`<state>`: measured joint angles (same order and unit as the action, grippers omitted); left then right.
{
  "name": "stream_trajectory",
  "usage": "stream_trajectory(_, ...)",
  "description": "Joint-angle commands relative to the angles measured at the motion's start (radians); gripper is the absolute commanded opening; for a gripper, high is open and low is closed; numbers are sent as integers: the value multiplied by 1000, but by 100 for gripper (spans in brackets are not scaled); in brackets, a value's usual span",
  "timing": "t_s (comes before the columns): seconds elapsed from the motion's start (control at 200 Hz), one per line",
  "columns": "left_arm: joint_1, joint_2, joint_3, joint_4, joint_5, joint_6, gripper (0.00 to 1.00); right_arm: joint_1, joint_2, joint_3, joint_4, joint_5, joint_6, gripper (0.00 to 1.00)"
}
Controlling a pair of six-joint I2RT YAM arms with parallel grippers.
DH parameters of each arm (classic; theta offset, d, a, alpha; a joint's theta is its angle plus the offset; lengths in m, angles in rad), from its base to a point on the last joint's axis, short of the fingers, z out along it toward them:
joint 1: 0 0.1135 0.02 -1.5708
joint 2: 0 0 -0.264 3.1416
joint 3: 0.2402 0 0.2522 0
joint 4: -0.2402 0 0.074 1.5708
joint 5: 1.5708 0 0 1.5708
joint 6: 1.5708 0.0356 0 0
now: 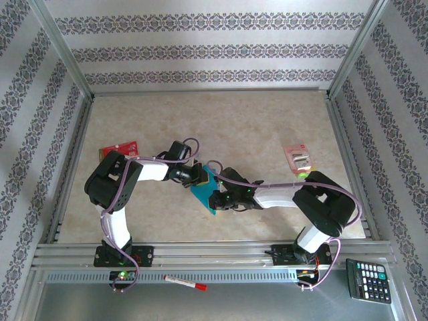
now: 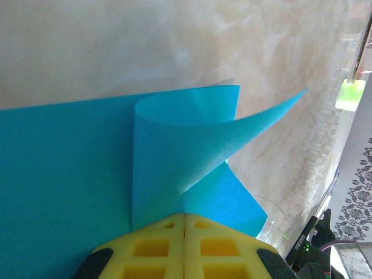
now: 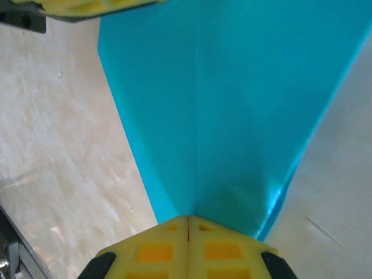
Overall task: Fold a paper plane with a square sheet of paper (pick it up from the middle)
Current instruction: Fourth fold the wing at the center of the table.
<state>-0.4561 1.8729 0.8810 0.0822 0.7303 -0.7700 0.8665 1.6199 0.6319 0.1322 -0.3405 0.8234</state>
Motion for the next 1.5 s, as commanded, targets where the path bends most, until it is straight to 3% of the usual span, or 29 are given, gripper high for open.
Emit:
stream_trajectory(0.0,19,30,-10,-93,-92,25,7,16,-25,-56,-71,-1,27,0)
stream_trajectory(0.395,19,22,-8,-99,-92,28,7,37,-39,-85,-65,34,44,0)
stream_trajectory(0.67,19,-10,-5,-11,-19,-40,18,32,0,-115,-65,68,106,0)
stream_trajectory(1.044,12,-198,-32,16,46,-117,25,31,-7,-162,-26,71,163,0)
stream_trajectory(1.274,-13,-305,-174,-5,44,-140,8,29,-8,-167,-20,75,169,0)
stream_trajectory(1.499,-74,-291,-253,126,92,-221,0,27,-12,-170,-22,78,168,0)
